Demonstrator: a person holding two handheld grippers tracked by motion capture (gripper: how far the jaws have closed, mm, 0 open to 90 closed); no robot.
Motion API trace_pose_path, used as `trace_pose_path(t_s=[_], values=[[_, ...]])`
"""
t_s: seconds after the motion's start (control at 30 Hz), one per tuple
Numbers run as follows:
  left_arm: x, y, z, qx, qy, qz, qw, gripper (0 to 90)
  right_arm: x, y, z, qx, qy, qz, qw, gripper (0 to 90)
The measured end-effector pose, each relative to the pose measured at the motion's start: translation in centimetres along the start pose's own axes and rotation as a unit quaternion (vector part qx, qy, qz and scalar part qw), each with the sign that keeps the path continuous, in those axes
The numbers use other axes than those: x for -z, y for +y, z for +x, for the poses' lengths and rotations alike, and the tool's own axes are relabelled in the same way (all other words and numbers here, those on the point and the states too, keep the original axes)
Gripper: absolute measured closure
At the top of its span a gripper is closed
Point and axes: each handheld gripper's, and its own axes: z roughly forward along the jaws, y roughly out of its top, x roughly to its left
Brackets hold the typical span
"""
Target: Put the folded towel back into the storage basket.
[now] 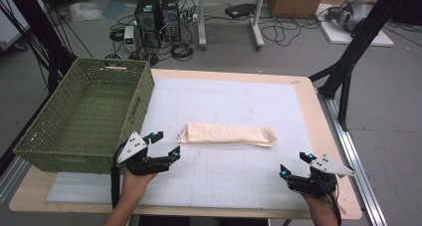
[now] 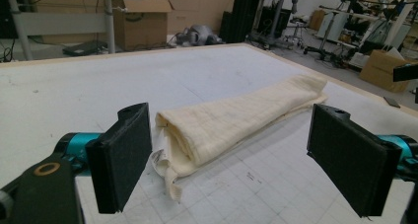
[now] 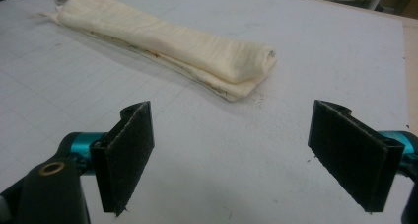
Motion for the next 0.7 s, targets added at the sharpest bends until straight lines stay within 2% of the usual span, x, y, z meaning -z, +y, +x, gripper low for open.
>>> trace_pose_path(t_s=[0.37,0.47,0.7], values=[[-0.23,-0.22,0.27,0.007,0.006,0.006,0.9999,17.5,0.00,-0.28,-0.55,-0.005,0.004,0.001,1.0000,16.2],[-0.30,-0.20,0.43,0.008,0.002,0.009,0.9999,17.5,0.08,-0.31,-0.65,-0.002,0.009,0.003,1.0000,16.1],[-0.15,0.02,-0.01,0.009,-0.004,0.006,0.9999,17.5,0.40,-0.31,-0.17,0.006,0.010,-0.001,0.9999,16.1]])
